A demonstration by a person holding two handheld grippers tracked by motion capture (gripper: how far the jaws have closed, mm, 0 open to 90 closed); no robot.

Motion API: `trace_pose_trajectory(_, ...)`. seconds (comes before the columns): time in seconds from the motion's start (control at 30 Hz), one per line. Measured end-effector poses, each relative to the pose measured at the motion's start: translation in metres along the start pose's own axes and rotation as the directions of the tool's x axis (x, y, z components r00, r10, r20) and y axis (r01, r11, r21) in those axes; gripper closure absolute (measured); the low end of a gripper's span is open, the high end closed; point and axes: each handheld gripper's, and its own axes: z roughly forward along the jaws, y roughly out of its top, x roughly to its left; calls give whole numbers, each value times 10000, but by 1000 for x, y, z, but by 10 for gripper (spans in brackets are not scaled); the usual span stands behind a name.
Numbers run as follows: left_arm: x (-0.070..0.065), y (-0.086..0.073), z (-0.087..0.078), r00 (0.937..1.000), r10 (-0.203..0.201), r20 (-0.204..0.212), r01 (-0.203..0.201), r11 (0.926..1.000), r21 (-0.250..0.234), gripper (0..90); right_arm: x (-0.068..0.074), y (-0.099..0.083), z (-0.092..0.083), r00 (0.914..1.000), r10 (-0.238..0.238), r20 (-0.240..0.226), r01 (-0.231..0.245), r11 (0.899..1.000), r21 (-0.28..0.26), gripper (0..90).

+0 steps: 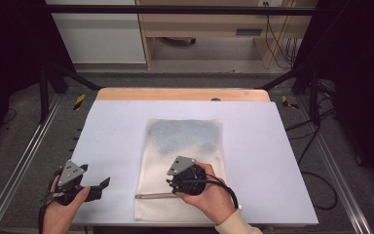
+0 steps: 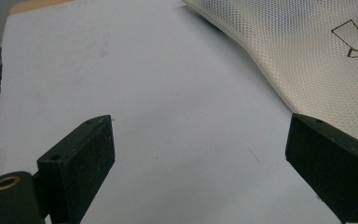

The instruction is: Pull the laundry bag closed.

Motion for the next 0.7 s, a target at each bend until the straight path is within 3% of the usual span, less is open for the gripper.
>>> trace_pose_trajectory(0.33,-5,0,5,9998,48,168,-49,10000,76,74,4,9,13,9975,-176,-689,178,9998,19,637)
trace_pose_trajectory(0.47,-7,2,4,9996,239,164,-242,9995,202,75,5,11,18,9958,-213,-886,228,9996,161,689)
trace_pose_trajectory(0.7,-7,1,4,9997,112,210,-117,9997,219,75,14,20,26,9908,-550,-1236,588,9979,269,755)
